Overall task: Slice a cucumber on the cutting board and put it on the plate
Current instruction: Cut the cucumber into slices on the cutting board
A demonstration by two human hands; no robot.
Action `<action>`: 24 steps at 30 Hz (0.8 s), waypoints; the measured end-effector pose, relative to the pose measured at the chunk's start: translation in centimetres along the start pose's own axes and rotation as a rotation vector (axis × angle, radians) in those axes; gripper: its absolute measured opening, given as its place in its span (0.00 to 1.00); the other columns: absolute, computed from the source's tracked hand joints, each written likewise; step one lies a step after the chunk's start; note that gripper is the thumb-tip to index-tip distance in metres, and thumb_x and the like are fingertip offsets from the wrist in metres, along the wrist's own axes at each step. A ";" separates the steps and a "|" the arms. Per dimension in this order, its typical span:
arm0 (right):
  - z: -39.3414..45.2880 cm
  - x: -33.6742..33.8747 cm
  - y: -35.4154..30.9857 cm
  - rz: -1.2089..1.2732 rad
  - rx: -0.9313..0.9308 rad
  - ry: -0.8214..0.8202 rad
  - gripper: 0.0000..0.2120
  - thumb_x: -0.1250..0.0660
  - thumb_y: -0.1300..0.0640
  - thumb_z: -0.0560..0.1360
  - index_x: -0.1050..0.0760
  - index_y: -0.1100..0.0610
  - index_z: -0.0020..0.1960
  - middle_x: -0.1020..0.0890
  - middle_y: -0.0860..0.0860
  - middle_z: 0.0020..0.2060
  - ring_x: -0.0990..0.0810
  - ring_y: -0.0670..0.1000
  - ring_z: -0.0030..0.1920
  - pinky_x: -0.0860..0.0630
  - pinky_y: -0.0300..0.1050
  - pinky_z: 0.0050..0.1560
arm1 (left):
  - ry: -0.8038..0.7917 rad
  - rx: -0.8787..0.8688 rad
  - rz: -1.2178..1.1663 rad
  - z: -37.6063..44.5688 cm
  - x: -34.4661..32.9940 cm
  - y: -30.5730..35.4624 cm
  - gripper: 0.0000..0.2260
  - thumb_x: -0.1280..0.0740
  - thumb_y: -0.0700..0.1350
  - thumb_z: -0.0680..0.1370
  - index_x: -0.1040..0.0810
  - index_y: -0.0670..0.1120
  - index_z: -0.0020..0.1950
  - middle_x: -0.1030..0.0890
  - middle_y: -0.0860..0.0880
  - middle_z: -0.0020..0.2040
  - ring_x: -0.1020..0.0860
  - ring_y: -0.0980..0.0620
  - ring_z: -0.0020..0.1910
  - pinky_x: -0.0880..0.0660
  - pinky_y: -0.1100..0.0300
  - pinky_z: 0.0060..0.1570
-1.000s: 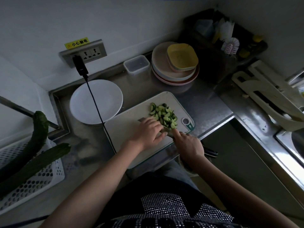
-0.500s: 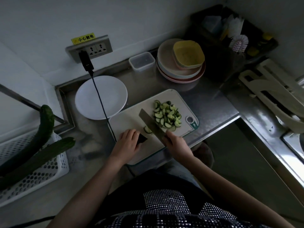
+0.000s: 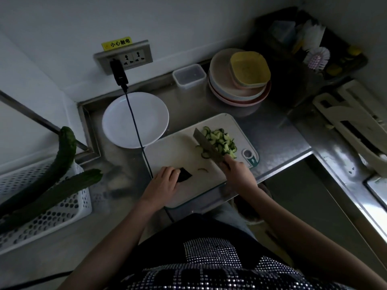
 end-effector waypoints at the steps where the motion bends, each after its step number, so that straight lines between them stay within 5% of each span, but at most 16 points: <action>1: -0.1 -0.1 -0.6 0.018 0.022 -0.006 0.09 0.42 0.50 0.80 0.34 0.56 0.48 0.23 0.56 0.38 0.22 0.58 0.39 0.25 0.52 0.38 | 0.009 -0.006 0.003 0.0 0.1 0.0 0.14 0.42 0.48 0.74 0.32 0.43 0.56 0.24 0.43 0.47 0.29 0.45 0.47 0.22 0.53 0.40; 7: -1.1 -3.9 -3.2 0.061 0.088 -0.138 0.06 0.41 0.52 0.80 0.35 0.52 0.46 0.24 0.53 0.40 0.24 0.57 0.42 0.27 0.50 0.42 | 0.091 -0.044 0.004 -0.6 0.9 0.2 0.12 0.42 0.47 0.75 0.31 0.42 0.56 0.24 0.43 0.49 0.29 0.45 0.49 0.24 0.54 0.44; 12: -0.6 -1.5 -0.3 0.069 -0.054 0.001 0.07 0.42 0.52 0.80 0.35 0.55 0.48 0.22 0.58 0.39 0.22 0.59 0.40 0.25 0.52 0.40 | 0.102 -0.066 -0.011 -0.5 0.8 0.4 0.11 0.41 0.46 0.75 0.31 0.42 0.55 0.25 0.43 0.49 0.29 0.45 0.48 0.23 0.53 0.43; 18: -1.3 -2.5 -2.5 0.066 0.038 -0.026 0.06 0.41 0.52 0.80 0.33 0.54 0.51 0.26 0.54 0.38 0.23 0.58 0.40 0.31 0.47 0.38 | 0.047 -0.094 -0.024 0.2 0.0 1.0 0.13 0.43 0.48 0.75 0.32 0.42 0.56 0.30 0.45 0.51 0.30 0.46 0.49 0.22 0.53 0.36; 24: -2.3 -1.5 -2.1 0.102 -0.049 0.064 0.06 0.45 0.53 0.81 0.34 0.56 0.52 0.23 0.57 0.38 0.23 0.59 0.38 0.28 0.51 0.36 | 0.126 -0.228 0.036 0.0 0.5 3.0 0.11 0.36 0.40 0.74 0.30 0.41 0.55 0.24 0.43 0.50 0.27 0.44 0.50 0.24 0.52 0.46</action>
Point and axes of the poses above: each hand's wrist, its own z-axis towards the middle knuckle, its own x-axis out of the back of the hand, y = z × x, the point moved 10 cm from there along z, towards the middle knuckle
